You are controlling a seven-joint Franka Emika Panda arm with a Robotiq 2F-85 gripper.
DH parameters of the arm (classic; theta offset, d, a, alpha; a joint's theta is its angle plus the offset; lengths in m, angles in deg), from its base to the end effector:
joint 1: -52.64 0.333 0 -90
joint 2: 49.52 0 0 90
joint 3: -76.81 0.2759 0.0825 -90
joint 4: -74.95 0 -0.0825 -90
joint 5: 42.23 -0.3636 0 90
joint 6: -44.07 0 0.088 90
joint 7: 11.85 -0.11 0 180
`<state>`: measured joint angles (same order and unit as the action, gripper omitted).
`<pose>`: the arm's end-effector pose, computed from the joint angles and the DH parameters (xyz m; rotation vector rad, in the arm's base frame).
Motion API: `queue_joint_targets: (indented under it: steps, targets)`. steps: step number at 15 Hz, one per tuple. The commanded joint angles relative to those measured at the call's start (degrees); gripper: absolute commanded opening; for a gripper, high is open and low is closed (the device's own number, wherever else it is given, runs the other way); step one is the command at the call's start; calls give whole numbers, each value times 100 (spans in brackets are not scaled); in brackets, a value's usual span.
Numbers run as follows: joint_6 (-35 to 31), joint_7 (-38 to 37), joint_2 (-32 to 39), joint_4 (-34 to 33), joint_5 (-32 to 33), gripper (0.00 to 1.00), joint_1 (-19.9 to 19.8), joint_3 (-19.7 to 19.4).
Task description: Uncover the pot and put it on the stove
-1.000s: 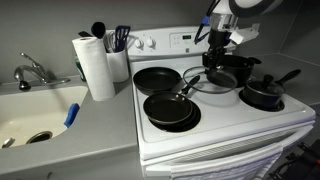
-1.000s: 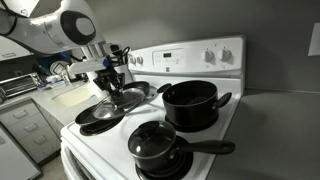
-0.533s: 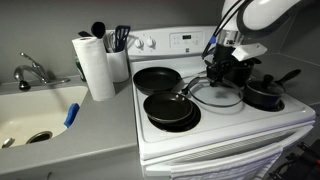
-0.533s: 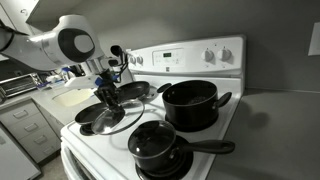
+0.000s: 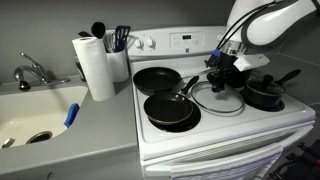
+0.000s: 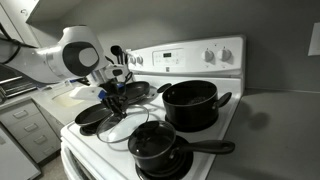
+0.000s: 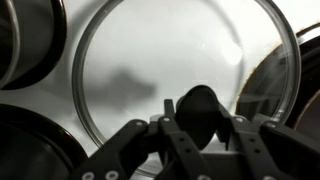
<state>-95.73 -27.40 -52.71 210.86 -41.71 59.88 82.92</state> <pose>0.4778 0.1132 0.3285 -3.1164 0.0493 -0.1910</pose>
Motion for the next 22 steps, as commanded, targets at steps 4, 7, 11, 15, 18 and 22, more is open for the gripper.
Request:
queue_joint_targets:
  steps: [4,7,11,15,18,22]
  targets:
    - [-552,88,-67,346,-324,14,-96,-43]
    - [-718,126,-13,438,-530,14,-63,-21]
    - [-773,157,-16,559,-758,14,-38,-5]
    - [-764,99,-31,619,-899,14,5,35]
    - [-606,-277,-19,647,-700,14,21,93]
    - [-386,-839,-43,697,-438,14,35,207]
